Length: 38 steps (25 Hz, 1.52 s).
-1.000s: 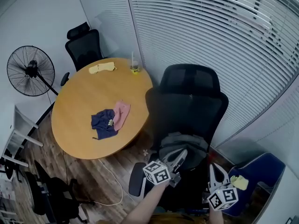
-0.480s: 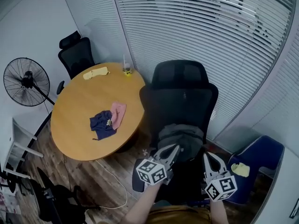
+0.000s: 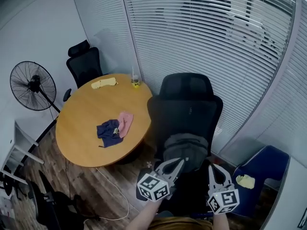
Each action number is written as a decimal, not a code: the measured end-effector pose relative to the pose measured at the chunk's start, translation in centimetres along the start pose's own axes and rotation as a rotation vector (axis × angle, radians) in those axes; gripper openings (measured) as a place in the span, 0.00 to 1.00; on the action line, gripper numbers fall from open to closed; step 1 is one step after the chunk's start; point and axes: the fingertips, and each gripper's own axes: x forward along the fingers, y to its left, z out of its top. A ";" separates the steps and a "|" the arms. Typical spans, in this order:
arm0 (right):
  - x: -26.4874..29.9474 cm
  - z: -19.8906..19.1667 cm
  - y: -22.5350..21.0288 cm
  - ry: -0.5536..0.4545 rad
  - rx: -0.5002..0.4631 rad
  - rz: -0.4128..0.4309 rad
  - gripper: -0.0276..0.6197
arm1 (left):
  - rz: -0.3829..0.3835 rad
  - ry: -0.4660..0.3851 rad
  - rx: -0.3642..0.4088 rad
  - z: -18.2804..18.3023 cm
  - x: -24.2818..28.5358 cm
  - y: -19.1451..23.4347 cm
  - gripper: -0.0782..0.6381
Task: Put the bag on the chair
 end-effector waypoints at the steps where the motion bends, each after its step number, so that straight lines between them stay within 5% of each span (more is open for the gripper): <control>1: -0.3 0.1 0.2 0.000 0.001 0.000 0.06 | -0.015 -0.011 0.004 0.3 -0.2 -0.4 0.14; 38: -1.2 -1.4 1.2 0.056 -0.022 -0.020 0.06 | 0.070 -0.053 -0.015 1.7 -3.0 0.5 0.14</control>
